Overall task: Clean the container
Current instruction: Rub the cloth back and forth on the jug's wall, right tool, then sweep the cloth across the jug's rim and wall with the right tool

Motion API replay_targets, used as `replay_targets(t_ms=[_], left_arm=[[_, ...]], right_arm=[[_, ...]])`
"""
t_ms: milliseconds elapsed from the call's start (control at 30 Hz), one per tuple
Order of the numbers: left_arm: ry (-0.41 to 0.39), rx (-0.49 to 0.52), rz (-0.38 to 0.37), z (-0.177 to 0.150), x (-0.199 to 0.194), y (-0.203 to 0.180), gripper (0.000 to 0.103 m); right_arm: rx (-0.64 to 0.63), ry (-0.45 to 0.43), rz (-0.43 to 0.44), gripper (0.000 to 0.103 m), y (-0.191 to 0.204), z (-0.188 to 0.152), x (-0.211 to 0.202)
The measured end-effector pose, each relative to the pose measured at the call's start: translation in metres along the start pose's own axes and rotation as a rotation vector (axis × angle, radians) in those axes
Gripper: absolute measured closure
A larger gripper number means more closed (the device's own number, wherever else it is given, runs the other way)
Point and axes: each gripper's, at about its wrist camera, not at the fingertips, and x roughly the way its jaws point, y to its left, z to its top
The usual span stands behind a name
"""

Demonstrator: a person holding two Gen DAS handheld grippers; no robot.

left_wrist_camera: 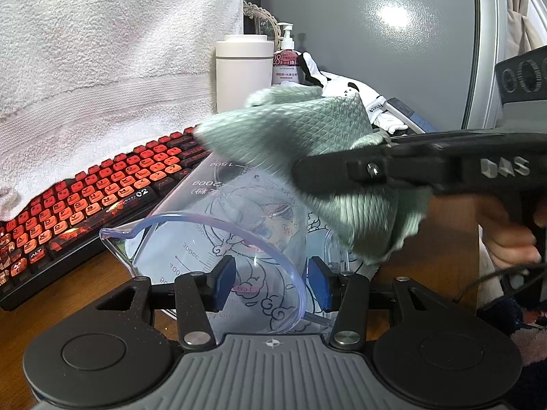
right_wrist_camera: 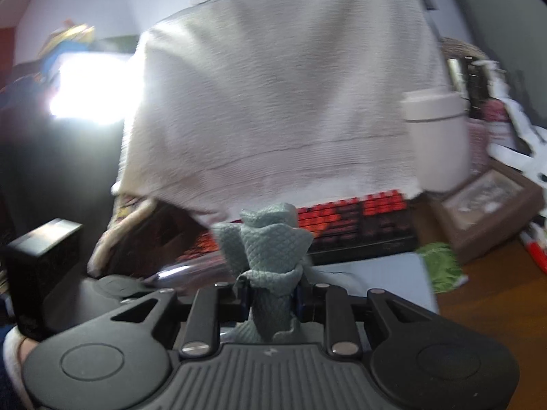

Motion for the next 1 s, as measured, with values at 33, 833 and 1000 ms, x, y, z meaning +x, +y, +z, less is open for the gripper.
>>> replay_targets(t_ms=[33,833,1000], left_arm=[[0.000,0.001,0.001,0.000,0.000,0.000,0.056],[0.000,0.001,0.002,0.000,0.001,0.000,0.056],[0.000,0.002,0.002,0.000,0.000,-0.001,0.056]], right_arm=[[-0.018,0.003,0.018,0.080,0.007,0.000,0.000],[0.047,-0.019,-0.063,0.080,-0.016,0.006,0.000],[0.015,0.000,-0.024,0.080,0.001,0.005,0.002]])
